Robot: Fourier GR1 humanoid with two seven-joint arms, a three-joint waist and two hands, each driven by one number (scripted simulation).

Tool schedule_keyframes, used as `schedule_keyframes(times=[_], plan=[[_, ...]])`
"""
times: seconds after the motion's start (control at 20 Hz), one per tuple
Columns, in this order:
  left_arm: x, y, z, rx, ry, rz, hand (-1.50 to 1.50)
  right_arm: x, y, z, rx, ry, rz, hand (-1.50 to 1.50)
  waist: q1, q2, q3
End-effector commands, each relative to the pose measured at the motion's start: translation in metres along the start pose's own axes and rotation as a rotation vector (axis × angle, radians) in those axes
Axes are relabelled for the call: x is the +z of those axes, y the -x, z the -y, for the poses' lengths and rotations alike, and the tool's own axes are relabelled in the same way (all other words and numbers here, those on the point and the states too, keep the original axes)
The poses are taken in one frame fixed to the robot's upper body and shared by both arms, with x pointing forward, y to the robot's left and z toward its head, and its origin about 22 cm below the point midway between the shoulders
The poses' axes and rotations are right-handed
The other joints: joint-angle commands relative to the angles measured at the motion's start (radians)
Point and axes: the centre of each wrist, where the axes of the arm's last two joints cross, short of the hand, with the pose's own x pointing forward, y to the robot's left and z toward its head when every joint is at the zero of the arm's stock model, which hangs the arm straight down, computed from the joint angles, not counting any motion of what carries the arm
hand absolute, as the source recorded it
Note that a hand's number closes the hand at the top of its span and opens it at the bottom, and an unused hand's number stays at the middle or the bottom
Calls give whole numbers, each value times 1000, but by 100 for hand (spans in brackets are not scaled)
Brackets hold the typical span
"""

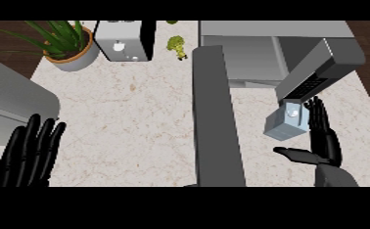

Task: Pick up the milk, place it into the microwave and close the microwave

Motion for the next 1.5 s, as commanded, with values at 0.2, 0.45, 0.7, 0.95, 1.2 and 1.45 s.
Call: schedule_keyframes(times=[0.2, 0.45, 0.7, 0.95, 1.2, 1.45], plan=[[16, 1, 3, 4, -14, -7, -150, 0, 4, -4, 61, -150, 168, 150, 16, 0, 1], [-7, 0, -3, 12, -10, -3, -150, -1, 8, -18, -45, -149, 232, 150, -1, 5, 2], [4, 1, -9, 3, -17, -12, -150, -11, -1, -36, -165, -264, 291, 150, -9, -5, -1], [22, 1, -8, -3, -26, -19, -150, 45, 11, -52, -147, -206, 166, 150, -14, -9, -2], [9, -7, -18, 3, -38, -12, -150, 57, 5, -51, -136, -152, 70, 150, -18, -6, -2], [4, -4, -10, 13, -31, -21, -150, 34, -3, -100, -90, -138, 60, 150, -15, -4, -2]])
